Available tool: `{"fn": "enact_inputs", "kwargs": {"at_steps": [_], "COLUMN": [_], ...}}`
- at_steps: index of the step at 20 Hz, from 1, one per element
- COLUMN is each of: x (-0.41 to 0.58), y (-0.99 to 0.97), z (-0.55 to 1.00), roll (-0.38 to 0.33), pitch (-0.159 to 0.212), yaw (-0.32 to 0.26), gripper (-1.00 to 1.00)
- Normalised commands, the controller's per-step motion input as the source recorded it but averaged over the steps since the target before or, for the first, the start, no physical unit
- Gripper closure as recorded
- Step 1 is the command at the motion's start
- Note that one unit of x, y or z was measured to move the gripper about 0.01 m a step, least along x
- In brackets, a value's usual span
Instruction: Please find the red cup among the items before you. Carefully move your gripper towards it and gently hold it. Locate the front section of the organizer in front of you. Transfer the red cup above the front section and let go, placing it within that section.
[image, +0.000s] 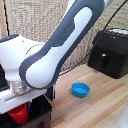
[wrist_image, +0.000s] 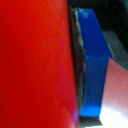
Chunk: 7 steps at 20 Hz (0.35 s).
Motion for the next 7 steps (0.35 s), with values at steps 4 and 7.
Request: {"fn": "enact_inputs", "kwargs": {"at_steps": [4,7], "x": [0.240,0.178], "y": [-0.24,-0.10], "z": [0.21,0.02], "roll": [0.001,0.012], "pitch": [-0.182,0.007], "yaw": [0.132,0.048], "gripper": [-1.00,-1.00]}}
